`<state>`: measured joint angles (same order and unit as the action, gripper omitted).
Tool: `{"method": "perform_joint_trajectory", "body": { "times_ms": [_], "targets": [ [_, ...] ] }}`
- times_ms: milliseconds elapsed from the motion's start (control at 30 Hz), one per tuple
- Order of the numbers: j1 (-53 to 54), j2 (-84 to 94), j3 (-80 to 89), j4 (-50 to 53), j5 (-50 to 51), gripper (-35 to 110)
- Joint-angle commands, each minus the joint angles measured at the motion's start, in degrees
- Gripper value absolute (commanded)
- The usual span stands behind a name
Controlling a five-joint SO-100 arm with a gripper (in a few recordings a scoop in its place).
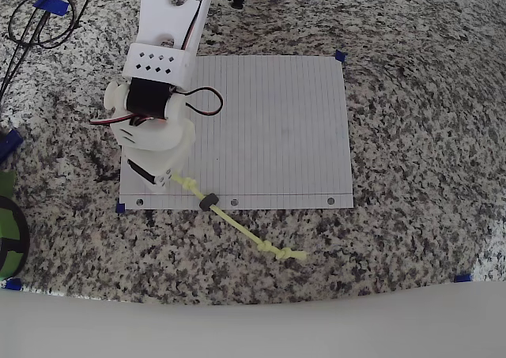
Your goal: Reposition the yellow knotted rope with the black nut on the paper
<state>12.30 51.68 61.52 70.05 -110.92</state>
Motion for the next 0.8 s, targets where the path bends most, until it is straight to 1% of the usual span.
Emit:
{"method": "perform_joint_trajectory", "body": {
  "times_ms": [0, 67, 167, 400, 533, 767],
  "targets": [
    [-0.44, 0.44, -0.97, 2.46, 0.7, 35],
    [-0.53, 0.79, -0.97, 2.46, 0.88, 35],
    [-0.44, 1.23, -0.97, 2.11, 0.26, 46],
    [-1.23, 0.79, -0.88, 2.02, 0.53, 47],
    [-3.6, 0.44, -0.88, 4.57, 0.62, 47],
    [-3.25, 1.32, -0.88, 4.75, 0.18, 46]
  ]
}}
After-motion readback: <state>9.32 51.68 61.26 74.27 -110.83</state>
